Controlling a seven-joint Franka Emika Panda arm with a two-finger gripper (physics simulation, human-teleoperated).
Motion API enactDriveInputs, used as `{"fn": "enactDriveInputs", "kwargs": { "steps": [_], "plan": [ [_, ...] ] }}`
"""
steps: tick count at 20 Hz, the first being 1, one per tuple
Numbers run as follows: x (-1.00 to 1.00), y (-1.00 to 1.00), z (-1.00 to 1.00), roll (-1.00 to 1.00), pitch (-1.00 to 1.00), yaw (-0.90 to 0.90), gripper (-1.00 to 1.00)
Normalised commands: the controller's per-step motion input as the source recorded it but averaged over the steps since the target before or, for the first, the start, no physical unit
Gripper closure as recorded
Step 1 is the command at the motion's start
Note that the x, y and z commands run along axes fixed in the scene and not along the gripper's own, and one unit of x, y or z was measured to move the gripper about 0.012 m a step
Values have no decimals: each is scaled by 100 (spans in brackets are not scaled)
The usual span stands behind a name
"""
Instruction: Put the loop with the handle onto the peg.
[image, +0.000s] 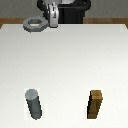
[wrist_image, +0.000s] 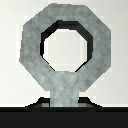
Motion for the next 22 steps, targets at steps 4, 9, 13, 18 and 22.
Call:
{"fn": "enactDriveInputs", "kwargs": {
  "steps": [4,9,13,18,22],
  "plan": [
    [0,0,0,0,0,0,100],
    [0,-20,20,0,0,0,100],
    [25,0,0,0,0,0,100],
    [100,0,0,0,0,0,100],
    [100,0,0,0,0,0,100]
  ]
}}
